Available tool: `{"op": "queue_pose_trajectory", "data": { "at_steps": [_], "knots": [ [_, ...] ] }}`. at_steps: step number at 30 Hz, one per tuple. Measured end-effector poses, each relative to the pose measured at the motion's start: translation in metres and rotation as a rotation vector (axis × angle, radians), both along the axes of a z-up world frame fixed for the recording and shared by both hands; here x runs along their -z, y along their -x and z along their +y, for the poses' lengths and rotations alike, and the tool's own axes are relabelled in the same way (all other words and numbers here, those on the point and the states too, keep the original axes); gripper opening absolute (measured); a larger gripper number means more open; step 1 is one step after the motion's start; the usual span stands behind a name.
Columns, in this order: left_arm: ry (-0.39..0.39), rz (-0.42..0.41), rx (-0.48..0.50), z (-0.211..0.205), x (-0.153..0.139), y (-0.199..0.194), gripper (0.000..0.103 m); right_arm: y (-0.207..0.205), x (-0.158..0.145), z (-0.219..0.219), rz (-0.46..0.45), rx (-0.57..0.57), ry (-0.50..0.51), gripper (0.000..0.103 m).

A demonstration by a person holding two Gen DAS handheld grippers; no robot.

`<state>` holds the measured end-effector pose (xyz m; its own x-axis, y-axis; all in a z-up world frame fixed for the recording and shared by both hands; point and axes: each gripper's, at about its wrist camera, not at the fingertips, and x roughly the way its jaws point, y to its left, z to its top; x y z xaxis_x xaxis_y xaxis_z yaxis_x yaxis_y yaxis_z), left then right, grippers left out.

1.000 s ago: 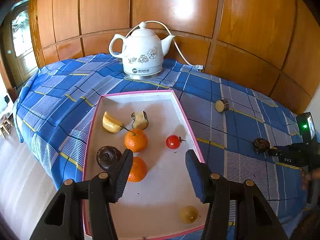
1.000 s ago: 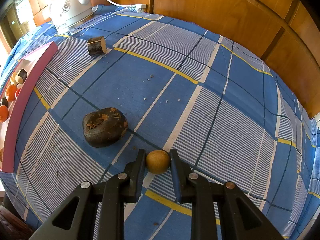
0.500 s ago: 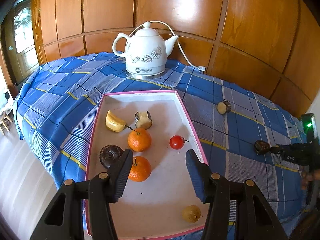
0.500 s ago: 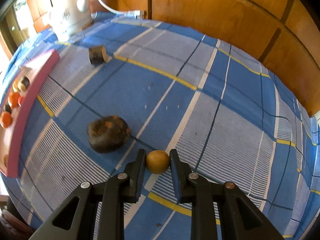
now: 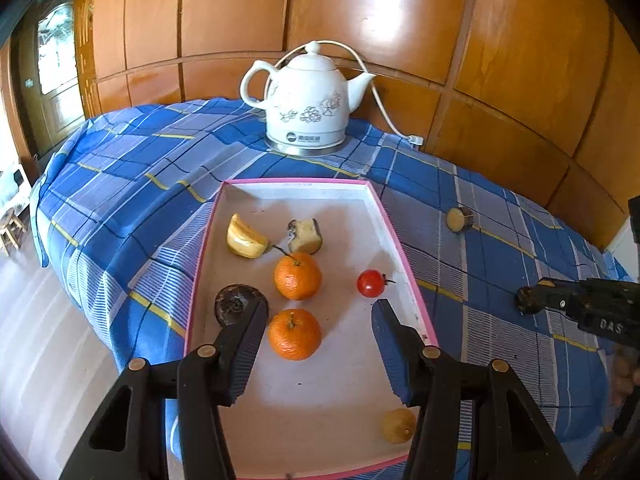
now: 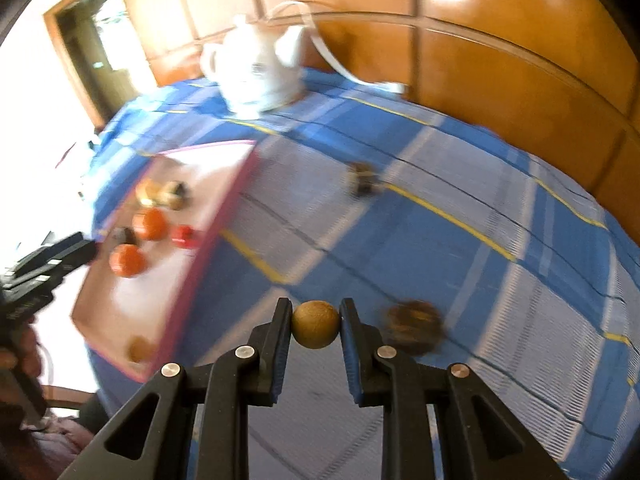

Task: Organize fruits
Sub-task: 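Carry the small yellow fruit into the tray and release it with the right gripper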

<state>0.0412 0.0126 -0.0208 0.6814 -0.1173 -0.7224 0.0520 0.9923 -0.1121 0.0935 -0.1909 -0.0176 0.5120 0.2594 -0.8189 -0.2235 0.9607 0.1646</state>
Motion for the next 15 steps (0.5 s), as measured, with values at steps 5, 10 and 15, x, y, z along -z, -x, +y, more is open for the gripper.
{"op": "queue_pose_trajectory", "data": {
  "at_steps": [5, 10, 15],
  "knots": [
    [0.006, -0.010, -0.055, 0.020, -0.003, -0.004, 0.056, -0.006, -0.005, 0.052, -0.011, -0.105, -0.043, 0.024],
    [-0.001, -0.021, -0.111, 0.041, -0.004, -0.004, 0.056, -0.018, 0.001, 0.096, -0.003, -0.182, -0.062, 0.024],
    [0.005, -0.007, -0.149, 0.057, 0.001, -0.004, 0.056, -0.032, 0.020, 0.126, 0.032, -0.217, -0.056, 0.024]
  ]
}}
